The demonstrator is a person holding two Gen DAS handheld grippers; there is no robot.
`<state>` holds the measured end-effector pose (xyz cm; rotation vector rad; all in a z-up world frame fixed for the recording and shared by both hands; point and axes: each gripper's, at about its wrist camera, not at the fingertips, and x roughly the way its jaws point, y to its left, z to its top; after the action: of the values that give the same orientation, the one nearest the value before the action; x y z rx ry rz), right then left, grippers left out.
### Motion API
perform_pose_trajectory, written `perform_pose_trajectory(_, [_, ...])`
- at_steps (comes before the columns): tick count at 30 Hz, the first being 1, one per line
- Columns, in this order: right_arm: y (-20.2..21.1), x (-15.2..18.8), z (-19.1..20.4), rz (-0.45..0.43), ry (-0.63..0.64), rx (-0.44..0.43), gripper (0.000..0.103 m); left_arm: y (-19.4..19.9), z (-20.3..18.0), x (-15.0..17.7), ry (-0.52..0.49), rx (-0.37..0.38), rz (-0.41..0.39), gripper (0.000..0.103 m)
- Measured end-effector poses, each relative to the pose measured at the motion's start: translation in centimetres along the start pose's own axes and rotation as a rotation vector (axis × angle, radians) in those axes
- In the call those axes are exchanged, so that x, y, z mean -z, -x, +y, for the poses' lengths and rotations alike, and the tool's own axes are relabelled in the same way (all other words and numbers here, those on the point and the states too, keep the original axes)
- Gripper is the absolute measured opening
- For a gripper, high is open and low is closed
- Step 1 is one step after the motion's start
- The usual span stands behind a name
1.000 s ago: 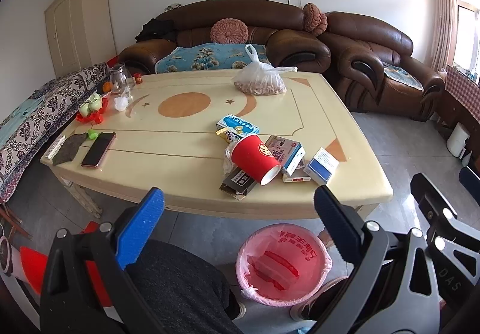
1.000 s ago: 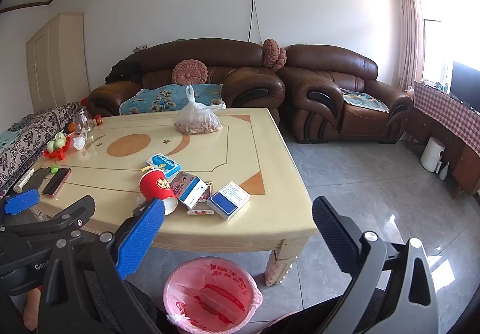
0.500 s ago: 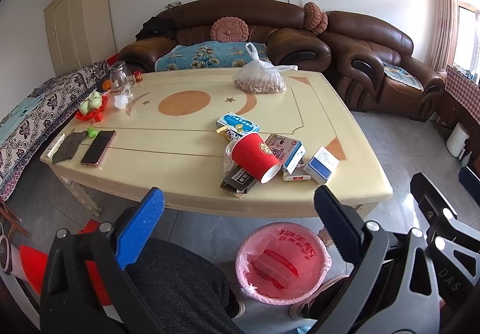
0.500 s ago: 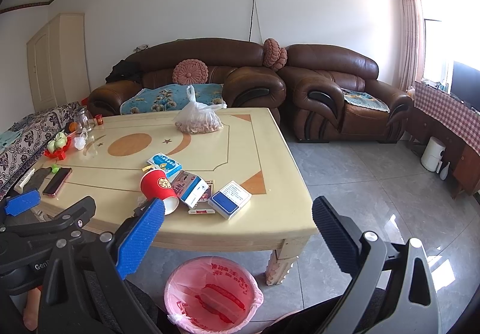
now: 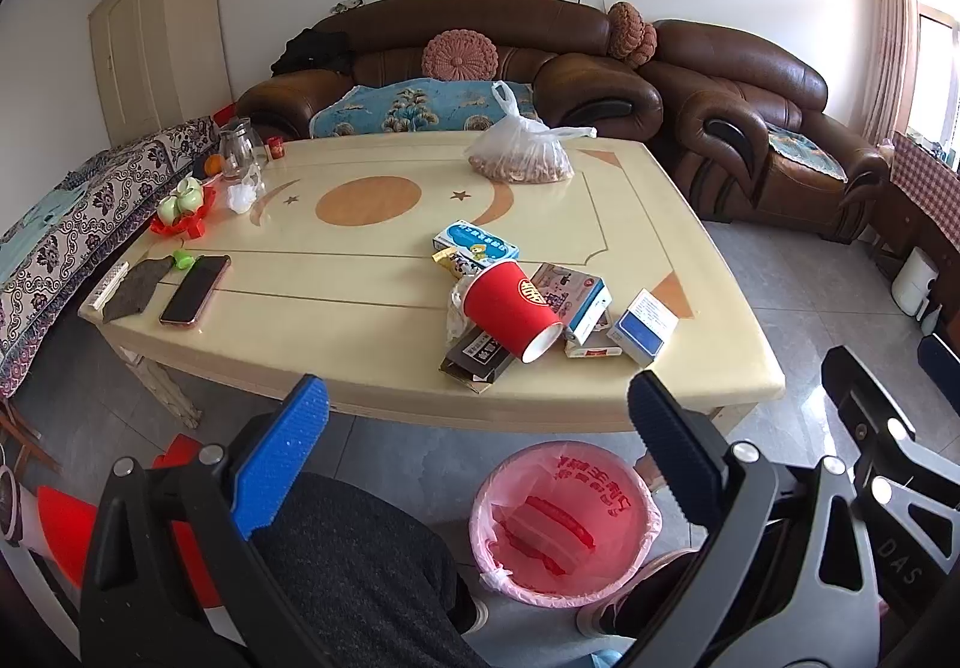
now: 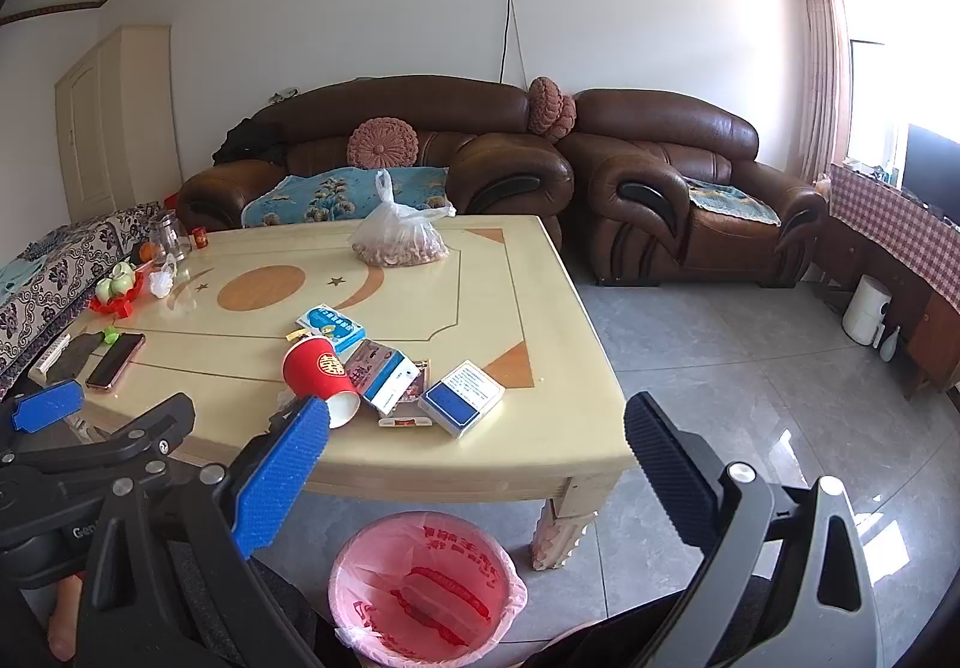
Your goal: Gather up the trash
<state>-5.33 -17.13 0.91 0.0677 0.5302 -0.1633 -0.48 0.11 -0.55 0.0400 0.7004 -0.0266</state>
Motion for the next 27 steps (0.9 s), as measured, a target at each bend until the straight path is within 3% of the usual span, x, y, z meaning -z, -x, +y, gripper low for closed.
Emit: perform_pose_trajectory(27, [-1.3,0.3,-0.5,0.031,-0.004,-0.005,0.096,-0.7,-0.2,-0.2,0.01,0.033,0.036,0.098])
